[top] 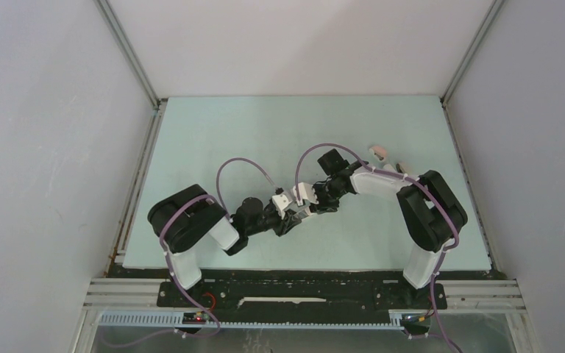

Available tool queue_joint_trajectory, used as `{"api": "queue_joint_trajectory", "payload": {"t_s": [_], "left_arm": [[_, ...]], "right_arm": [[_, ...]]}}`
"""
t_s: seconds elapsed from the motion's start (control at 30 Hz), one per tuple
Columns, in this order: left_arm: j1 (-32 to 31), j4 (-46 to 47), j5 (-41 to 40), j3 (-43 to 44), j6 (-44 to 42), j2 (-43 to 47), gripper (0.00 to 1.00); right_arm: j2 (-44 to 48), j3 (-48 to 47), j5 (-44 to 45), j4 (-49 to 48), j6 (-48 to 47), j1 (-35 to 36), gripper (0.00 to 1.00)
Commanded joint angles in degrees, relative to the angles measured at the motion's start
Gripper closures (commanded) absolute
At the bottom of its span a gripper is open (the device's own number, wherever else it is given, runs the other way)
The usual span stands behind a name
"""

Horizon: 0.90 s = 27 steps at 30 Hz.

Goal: Unload the staples from the stapler
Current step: Close the staple box at the center of the board.

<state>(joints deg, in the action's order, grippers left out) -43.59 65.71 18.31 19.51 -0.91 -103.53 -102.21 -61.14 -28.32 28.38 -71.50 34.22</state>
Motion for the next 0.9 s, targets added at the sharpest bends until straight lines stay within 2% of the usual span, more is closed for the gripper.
{"api": "queue_joint_trajectory", "payload": {"t_s": [0.0,0.37,0.87], "left_arm": [[-0.15,3.69,0.51,0.51,2.14,-0.93,0.61],[-0.21,6.51,-1.82,0.59,4.51,-2.36,0.62],[-1.75,10.34,-3.51,-1.09,1.35,-1.64,0.62]], "right_arm": [[1.66,0.71,0.53,-1.29,-0.53,0.88,0.54],[1.82,0.71,0.70,-1.15,-0.10,1.37,0.54],[1.93,0.73,0.46,-0.33,-0.20,1.61,0.53]]}}
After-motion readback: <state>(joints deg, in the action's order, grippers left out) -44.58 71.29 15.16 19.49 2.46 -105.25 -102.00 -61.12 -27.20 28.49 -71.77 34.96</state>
